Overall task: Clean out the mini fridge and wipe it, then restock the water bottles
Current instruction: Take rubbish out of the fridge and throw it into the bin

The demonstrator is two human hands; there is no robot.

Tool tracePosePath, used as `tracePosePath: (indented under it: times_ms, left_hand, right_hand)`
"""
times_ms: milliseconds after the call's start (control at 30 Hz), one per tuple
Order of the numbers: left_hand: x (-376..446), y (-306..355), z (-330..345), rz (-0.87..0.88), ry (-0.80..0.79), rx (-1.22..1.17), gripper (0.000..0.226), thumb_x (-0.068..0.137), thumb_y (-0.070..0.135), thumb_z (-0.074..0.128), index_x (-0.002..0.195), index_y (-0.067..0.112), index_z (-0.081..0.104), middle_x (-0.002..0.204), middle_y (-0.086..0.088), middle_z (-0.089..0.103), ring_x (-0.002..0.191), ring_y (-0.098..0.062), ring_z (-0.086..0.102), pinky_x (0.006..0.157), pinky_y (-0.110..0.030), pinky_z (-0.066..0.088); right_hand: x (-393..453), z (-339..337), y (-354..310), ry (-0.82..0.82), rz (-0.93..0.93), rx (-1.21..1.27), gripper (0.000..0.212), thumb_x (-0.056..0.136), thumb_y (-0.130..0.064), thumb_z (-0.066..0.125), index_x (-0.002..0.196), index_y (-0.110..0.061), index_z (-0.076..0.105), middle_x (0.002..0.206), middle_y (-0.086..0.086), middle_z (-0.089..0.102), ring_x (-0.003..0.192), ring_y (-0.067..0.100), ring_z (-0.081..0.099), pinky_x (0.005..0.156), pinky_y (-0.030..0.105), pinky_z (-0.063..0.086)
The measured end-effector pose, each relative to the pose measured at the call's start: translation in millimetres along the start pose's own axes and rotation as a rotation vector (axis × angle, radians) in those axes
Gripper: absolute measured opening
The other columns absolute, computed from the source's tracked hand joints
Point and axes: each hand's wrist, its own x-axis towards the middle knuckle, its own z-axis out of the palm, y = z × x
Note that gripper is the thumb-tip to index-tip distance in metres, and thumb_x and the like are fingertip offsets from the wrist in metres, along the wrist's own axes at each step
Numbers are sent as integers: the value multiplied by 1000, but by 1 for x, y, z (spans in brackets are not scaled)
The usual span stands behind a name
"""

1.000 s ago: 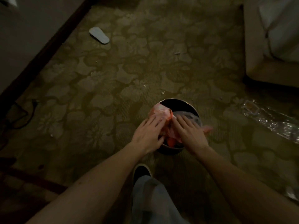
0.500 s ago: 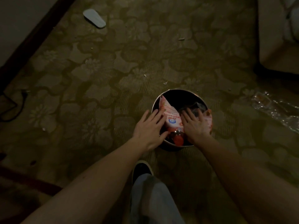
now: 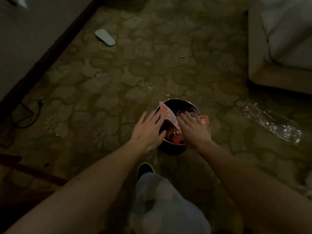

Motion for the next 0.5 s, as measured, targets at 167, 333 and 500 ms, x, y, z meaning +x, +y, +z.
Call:
tracePosePath:
  times_ms: [167,333,500]
  left_hand:
    - [-53,13,-43,-38,75,15,70,100,54,26,157,26,-3,165,5,-5,151,-11,-4,123,-43,-2]
    - [-118,22,-89,-93,129,49,69,100,55,24,157,26,0,165,4,-5,151,-11,-4,122,-42,-4]
    - [-202,22,-138,-161,203,135,69,100,55,23,158,24,1,165,3,-1,151,-13,0,123,-43,1]
  right_hand:
    - [-47,-50,-22,77,-43,64,68,98,-31,45,155,-15,12,163,8,9,150,22,1,121,46,2]
    - [-97,-97,-52,152,-79,80,62,103,-33,35,156,-17,7,164,5,5,150,21,3,121,46,4]
    - [-144,-144,-92,277,-165,70,52,105,-36,25,153,-19,21,162,4,16,150,20,9,121,45,9]
